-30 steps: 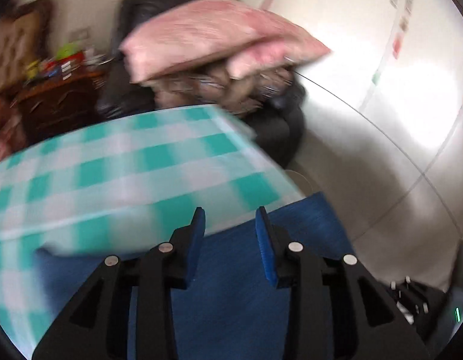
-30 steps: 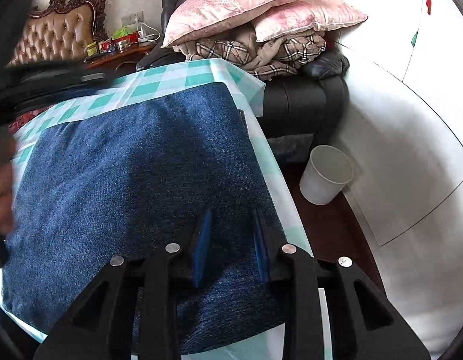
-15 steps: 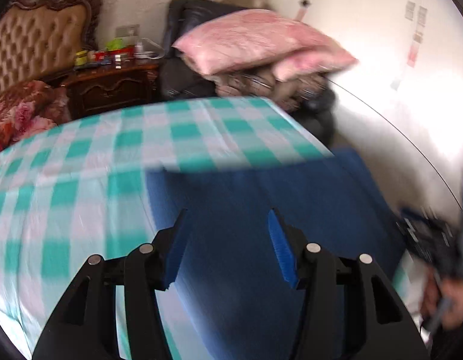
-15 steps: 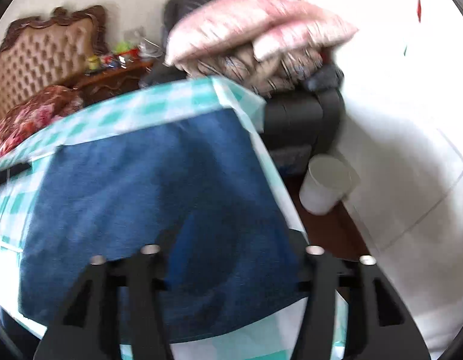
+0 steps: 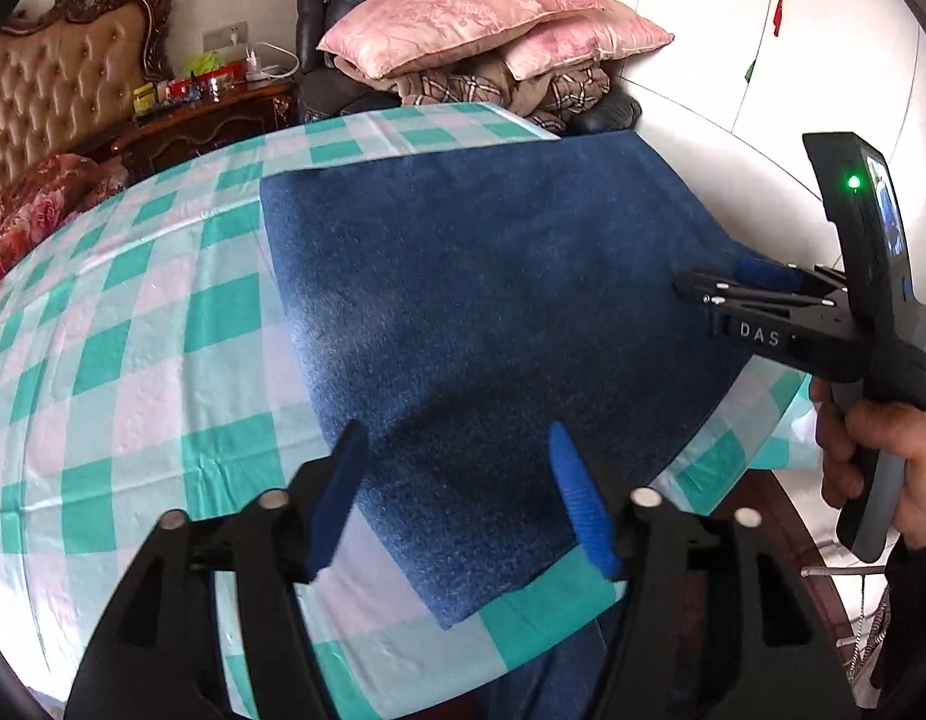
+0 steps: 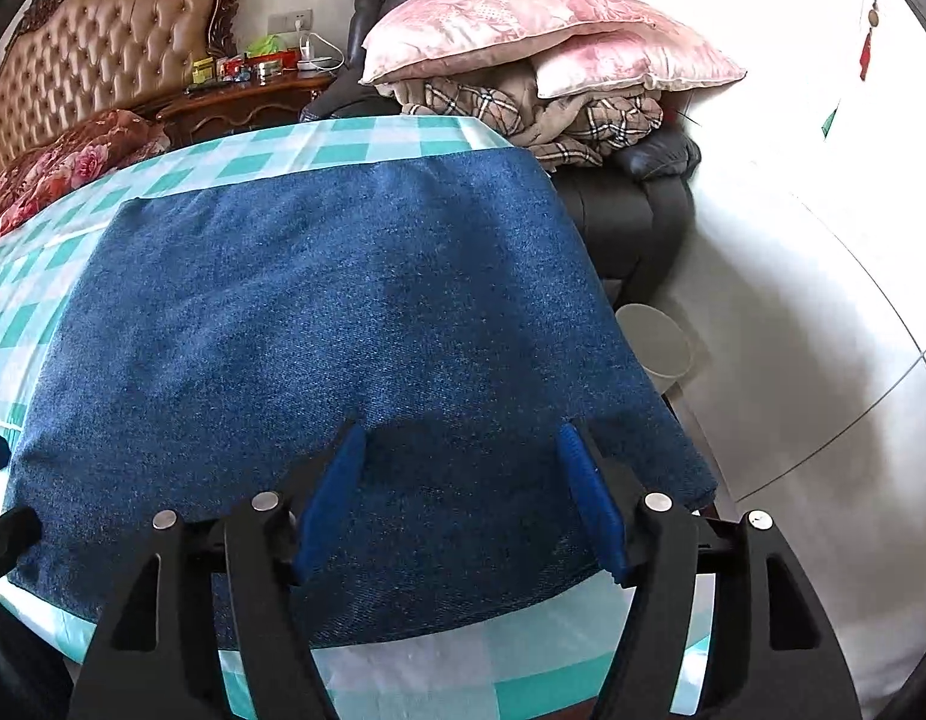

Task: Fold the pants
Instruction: 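Lower the folded jeans onto the cloth and open both grippers, then press and smooth the folded jeans edge with both open grippers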

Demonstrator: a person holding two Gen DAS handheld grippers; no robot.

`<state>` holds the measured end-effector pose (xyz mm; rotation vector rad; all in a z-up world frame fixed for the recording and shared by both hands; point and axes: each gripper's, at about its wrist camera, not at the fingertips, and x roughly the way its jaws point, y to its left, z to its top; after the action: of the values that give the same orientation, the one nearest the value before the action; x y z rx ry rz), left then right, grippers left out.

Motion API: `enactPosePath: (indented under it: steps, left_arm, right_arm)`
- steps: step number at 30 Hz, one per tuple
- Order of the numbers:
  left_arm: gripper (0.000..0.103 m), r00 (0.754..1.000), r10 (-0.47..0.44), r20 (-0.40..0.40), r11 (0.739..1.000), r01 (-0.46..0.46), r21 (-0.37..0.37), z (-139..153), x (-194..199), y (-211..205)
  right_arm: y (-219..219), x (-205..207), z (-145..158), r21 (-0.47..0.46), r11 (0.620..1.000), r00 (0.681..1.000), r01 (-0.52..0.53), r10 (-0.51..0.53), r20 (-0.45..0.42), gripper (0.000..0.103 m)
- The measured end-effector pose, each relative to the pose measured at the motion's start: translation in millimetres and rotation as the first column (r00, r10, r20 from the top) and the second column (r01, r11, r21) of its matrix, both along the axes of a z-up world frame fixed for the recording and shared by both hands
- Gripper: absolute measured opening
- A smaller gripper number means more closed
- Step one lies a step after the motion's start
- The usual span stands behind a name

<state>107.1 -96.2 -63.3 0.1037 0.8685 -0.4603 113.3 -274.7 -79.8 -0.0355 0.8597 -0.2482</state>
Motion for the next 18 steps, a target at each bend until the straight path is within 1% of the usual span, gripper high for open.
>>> enactPosePath:
  steps: [1, 3, 4, 5, 6, 7, 10, 13, 15, 16, 18]
  left_arm:
    - [0.072, 1.0, 0.008, -0.003, 1.0, -0.008, -0.018, 3, 0, 1]
    - [0.083, 1.0, 0.02, -0.004, 0.999, -0.02, -0.037, 8, 1, 2]
    - [0.087, 0.999, 0.031, 0.015, 0.999, -0.03, -0.029, 13, 0, 1]
    - [0.095, 0.999, 0.04, 0.031, 0.999, -0.039, -0.02, 17, 0, 0]
    - [0.1, 0.998, 0.05, 0.049, 0.999, -0.049, -0.014, 22, -1, -1]
    - [0.101, 0.997, 0.052, 0.05, 0.999, -0.052, -0.014, 24, -1, -2]
    - [0.101, 0.998, 0.064, 0.016, 0.998, -0.064, -0.027, 28, 2, -3]
    - [0.101, 0.997, 0.072, 0.035, 0.997, -0.071, -0.025, 30, 0, -4]
    - [0.101, 0.997, 0.076, 0.012, 0.996, -0.075, -0.049, 29, 2, -2]
    - [0.101, 0.997, 0.078, 0.011, 0.996, -0.078, -0.047, 28, 2, -2]
    - [0.101, 0.996, 0.087, 0.03, 0.996, -0.087, -0.019, 27, 1, -3]
  right_arm:
    - [1, -1, 0, -0.001, 1.0, 1.0, 0.001, -0.001, 0.001, 0.065]
    - [1, -1, -1, -0.001, 1.0, 1.0, 0.0, 0.0, 0.001, 0.065]
    - [0, -1, -1, 0.0, 1.0, 1.0, -0.001, 0.001, 0.0, 0.065]
    - [0, -1, -1, 0.002, 1.0, 1.0, -0.001, 0.001, -0.001, 0.065]
    - [-1, 1, -1, 0.003, 1.0, 1.0, -0.002, 0.002, -0.001, 0.065]
    - [-1, 1, -1, 0.004, 1.0, 1.0, -0.001, 0.001, -0.002, 0.065]
    - [-2, 2, -1, 0.002, 1.0, 1.0, 0.001, -0.001, -0.003, 0.065]
    - [-2, 1, -2, 0.001, 1.0, 1.0, 0.0, 0.0, -0.001, 0.065]
    - [-2, 1, -2, 0.001, 1.0, 1.0, 0.0, 0.0, -0.001, 0.065]
    - [-2, 1, -2, 0.001, 1.0, 1.0, 0.001, -0.001, -0.002, 0.065]
    - [-1, 1, -2, 0.002, 1.0, 1.0, 0.003, -0.003, -0.005, 0.065]
